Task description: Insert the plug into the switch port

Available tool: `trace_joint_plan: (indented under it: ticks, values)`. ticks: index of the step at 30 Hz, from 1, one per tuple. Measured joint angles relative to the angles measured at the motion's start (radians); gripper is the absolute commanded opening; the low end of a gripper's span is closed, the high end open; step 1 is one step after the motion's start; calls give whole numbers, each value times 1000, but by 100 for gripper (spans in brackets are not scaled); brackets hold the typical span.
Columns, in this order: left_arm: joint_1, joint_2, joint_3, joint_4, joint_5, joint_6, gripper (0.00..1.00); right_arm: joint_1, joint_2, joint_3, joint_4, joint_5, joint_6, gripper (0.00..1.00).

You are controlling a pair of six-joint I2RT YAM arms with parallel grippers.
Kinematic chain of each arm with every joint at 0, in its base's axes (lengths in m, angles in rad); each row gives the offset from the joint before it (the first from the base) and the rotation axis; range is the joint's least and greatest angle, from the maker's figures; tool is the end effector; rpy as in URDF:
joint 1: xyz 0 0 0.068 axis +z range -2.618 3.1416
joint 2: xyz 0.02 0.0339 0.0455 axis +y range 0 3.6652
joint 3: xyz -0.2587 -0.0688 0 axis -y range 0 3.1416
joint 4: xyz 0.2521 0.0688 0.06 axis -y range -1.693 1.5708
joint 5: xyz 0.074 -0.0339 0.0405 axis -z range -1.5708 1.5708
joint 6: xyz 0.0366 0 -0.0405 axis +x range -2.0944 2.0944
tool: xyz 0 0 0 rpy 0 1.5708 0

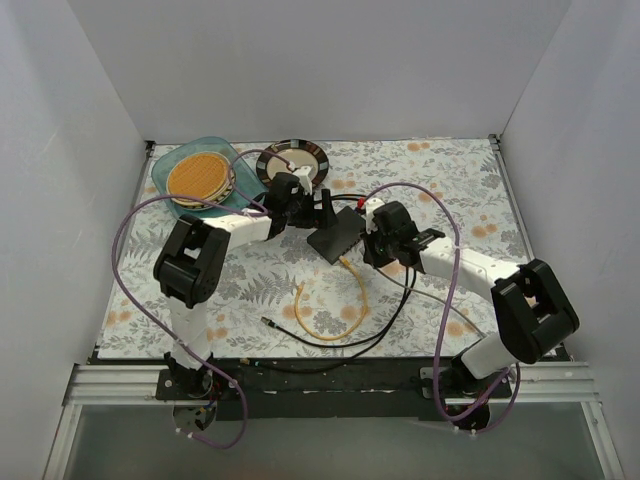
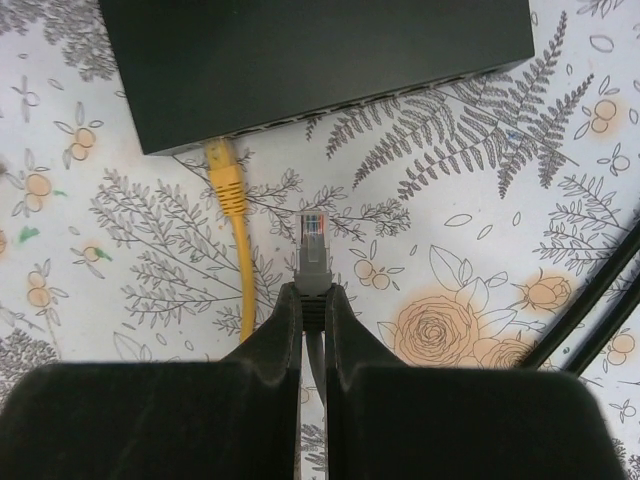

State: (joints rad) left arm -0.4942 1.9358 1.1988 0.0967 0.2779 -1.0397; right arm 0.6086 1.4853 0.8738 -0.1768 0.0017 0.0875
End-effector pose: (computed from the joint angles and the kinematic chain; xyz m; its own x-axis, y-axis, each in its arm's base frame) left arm 0.3711 -0.2113 0.1649 -0.8267 -0.4965 -0.2648 -0.1244 0.6203 -0.7745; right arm 0.2599 0.1810 0.1972 -0.6295 -0.3321 -0.7025 -0.5177 0.8534 0.0604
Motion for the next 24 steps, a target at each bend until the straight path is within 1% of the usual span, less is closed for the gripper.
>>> trace_joint_plan:
  ticks: [5,8,13,24]
  values:
    - [0,88,43,-4,48,19,93,0,72,3,4,45,30,1]
    - [1,92,52,-2,74,20,92,3,116,3,8,71,44,1]
    - [1,92,52,0,103,23,90,10,137,5,23,101,63,1]
    - [1,93,52,0,161,20,89,35,190,57,57,103,79,1]
